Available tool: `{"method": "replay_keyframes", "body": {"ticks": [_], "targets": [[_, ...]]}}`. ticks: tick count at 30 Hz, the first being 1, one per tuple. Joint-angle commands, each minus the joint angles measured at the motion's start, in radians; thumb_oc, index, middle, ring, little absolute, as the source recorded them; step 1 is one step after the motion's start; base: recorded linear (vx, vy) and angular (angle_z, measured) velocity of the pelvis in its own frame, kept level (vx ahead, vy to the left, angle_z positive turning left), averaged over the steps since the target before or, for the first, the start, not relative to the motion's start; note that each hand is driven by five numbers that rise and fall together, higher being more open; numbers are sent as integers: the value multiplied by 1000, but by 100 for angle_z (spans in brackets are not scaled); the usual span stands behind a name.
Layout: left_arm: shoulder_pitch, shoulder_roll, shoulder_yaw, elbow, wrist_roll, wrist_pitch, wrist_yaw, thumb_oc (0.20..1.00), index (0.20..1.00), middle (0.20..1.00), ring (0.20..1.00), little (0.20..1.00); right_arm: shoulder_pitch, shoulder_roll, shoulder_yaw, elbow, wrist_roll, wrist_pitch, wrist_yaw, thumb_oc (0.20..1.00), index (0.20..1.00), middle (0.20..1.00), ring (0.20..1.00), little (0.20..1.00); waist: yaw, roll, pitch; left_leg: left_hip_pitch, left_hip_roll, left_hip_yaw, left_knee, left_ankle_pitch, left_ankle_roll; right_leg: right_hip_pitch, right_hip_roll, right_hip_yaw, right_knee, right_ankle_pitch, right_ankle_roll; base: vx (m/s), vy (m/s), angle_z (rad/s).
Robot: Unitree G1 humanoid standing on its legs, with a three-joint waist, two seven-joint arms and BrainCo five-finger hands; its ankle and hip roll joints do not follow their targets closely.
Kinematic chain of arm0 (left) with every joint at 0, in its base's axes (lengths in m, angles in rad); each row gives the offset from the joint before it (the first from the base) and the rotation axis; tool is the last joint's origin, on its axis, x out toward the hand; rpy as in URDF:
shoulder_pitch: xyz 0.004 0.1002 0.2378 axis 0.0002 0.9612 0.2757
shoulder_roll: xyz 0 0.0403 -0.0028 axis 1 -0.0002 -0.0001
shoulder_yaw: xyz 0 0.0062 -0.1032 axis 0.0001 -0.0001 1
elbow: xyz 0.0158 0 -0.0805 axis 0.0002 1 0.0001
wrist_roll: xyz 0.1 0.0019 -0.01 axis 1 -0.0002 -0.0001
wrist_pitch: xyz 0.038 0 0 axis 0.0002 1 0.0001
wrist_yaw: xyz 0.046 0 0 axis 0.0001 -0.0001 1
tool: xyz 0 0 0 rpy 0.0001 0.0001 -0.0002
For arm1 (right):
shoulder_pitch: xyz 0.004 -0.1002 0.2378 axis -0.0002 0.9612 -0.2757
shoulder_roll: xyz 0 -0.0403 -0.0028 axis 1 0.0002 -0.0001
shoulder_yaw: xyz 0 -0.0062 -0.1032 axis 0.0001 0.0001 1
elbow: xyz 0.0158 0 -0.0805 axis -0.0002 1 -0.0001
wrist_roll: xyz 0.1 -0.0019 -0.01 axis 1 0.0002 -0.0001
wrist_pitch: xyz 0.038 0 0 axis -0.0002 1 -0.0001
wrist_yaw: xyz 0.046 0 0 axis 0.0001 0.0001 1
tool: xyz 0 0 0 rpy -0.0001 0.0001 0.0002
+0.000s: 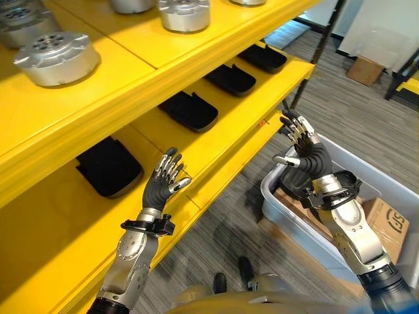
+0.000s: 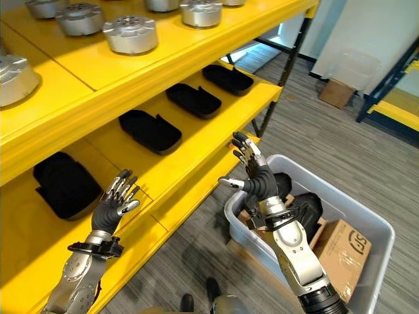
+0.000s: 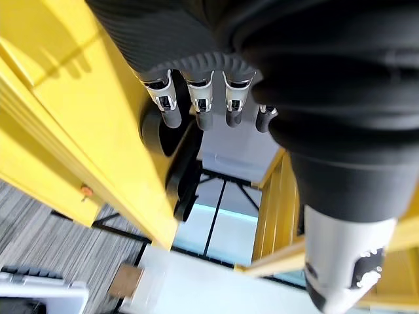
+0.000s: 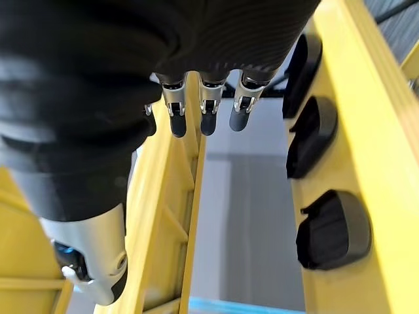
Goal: Move parts from the plastic box to the shelf.
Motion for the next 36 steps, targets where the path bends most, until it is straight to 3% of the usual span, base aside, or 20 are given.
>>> {"method": "replay_keyframes", "body": {"ticks": [1, 2, 5, 7, 9, 11, 12, 13, 18, 19, 24, 26, 28, 31, 32, 34, 36], "targets": [[-13, 28, 59, -80, 38, -61, 35, 1000, 1000, 1000, 1000, 1000, -86, 65, 26, -14, -45, -29, -31, 1000, 1000, 1000, 1000, 1000, 81, 36, 13, -104, 54, -27, 94, -61, 2, 41, -180, -512, 44, -55, 35, -130, -75, -210], [-10, 33, 67, -76, 34, -58, 31, 1000, 1000, 1000, 1000, 1000, -93, 68, 28, -5, -47, -26, -33, 1000, 1000, 1000, 1000, 1000, 80, 51, 16, -95, 79, -2, 90, -60, -3, 55, -242, -585, 69, -61, 25, -86, -58, -172], [-9, 33, 64, -70, 28, -57, 27, 1000, 1000, 1000, 1000, 1000, -94, 67, 30, -8, -53, -20, -26, 1000, 1000, 1000, 1000, 1000, 74, 51, 16, -78, 87, 15, 81, -63, -4, 65, -267, -586, 78, -55, 27, 12, -28, -90], [-21, 33, 60, -70, 37, -40, 26, 1000, 1000, 1000, 1000, 1000, -90, 67, 12, -11, -81, 0, -21, 1000, 1000, 1000, 1000, 1000, 57, 44, 0, -52, 75, 29, 71, -84, 6, 75, -347, -524, 55, 18, 69, 62, -106, -57], [-32, 30, 62, -73, 48, -40, 31, 1000, 1000, 1000, 1000, 1000, -96, 70, 10, -7, -89, -1, -26, 1000, 1000, 1000, 1000, 1000, 58, 37, -8, -41, 81, 52, 71, -105, -4, 79, -389, -559, 12, 54, 100, 48, -150, -44], [-34, 28, 65, -66, 55, -41, 29, 1000, 1000, 1000, 1000, 1000, -92, 70, 6, -8, -89, 1, -23, 1000, 1000, 1000, 1000, 1000, 56, 23, -6, -39, 81, 80, 71, -100, -3, 97, -393, -578, -21, 77, 99, -28, -138, -62], [-34, 14, 63, -53, 67, -39, 27, 1000, 1000, 1000, 1000, 1000, -77, 67, -3, -11, -85, 4, -16, 1000, 1000, 1000, 1000, 1000, 51, -3, -17, -31, 79, 94, 62, -101, -10, 124, -372, -564, -83, 89, 114, 10, -226, -42], [-32, 4, 60, -50, 64, -38, 31, 1000, 1000, 1000, 1000, 1000, -69, 61, -4, -15, -84, 3, -15, 1000, 1000, 1000, 1000, 1000, 45, -8, -26, -28, 87, 97, 56, -93, -19, 125, -355, -548, -95, 90, 115, 81, -323, -41], [-27, -16, 60, -37, 59, -31, 21, 1000, 1000, 1000, 1000, 1000, -35, 29, -32, -36, -68, 3, 0, 1000, 1000, 1000, 1000, 1000, 18, -8, -35, -3, 139, 102, 43, -77, -52, 136, -295, -529, -103, 60, 93, 65, -233, -41], [-38, -21, 52, -28, 50, -29, 17, 1000, 1000, 1000, 1000, 1000, -30, 23, -41, -37, -59, -2, -5, 1000, 1000, 1000, 1000, 1000, 2, -10, -35, -1, 170, 104, 47, -66, -73, 143, -267, -522, -107, 42, 80, 31, -172, -5], [-45, -29, 43, -20, 50, -27, 9, 1000, 1000, 1000, 1000, 1000, -23, 4, -62, -42, -43, -18, -11, 1000, 1000, 1000, 1000, 1000, -21, -13, -37, 5, 237, 114, 68, -45, -111, 154, -198, -495, -110, -4, 43, 64, -245, -5], [-48, -34, 41, -14, 47, -25, 10, 1000, 1000, 1000, 1000, 1000, -25, -3, -64, -47, -34, -22, -12, 1000, 1000, 1000, 1000, 1000, -24, -16, -25, -15, 250, 108, 133, -38, -118, 157, -182, -482, -105, -17, 28, 47, -225, -11], [-50, -36, 41, -11, 47, -26, 11, 1000, 1000, 1000, 1000, 1000, -28, -15, -67, -58, -23, -30, -14, 1000, 1000, 1000, 1000, 1000, -20, -23, 2, -85, 279, 81, 288, 6, -133, 164, -158, -469, -101, -34, -1, -3, -256, -30], [-53, -38, 36, -11, 52, -27, 17, 1000, 1000, 1000, 1000, 1000, -23, -26, -70, -75, -14, -38, -13, 1000, 1000, 1000, 1000, 1000, 4, -40, 56, -194, 257, -23, 518, 67, -150, 184, -141, -462, -95, -55, -39, -10, -169, -24], [-54, -37, 36, -10, 52, -27, 18, 1000, 1000, 1000, 1000, 1000, -24, -25, -71, -75, -14, -38, -13, 1000, 1000, 1000, 1000, 1000, 1, -41, 54, -200, 254, -26, 518, 70, -149, 180, -143, -465, -96, -52, -39, 50, -46, -33], [-45, -37, 31, -17, 56, -15, 13, 1000, 1000, 1000, 1000, 1000, -11, -29, -86, -79, -26, -40, -25, 1000, 1000, 1000, 1000, 1000, 5, -47, 60, -215, 274, -63, 329, 56, -133, 189, -151, -465, -105, -65, -19, 118, 76, -14], [-43, -33, 27, -21, 56, -24, 20, 1000, 1000, 1000, 1000, 1000, -5, -31, -90, -65, -31, -46, -34, 1000, 1000, 1000, 1000, 1000, 11, -39, 60, -217, 328, -121, 116, 124, -148, 183, -154, -447, -95, -74, -1, 131, 187, 4]]}}
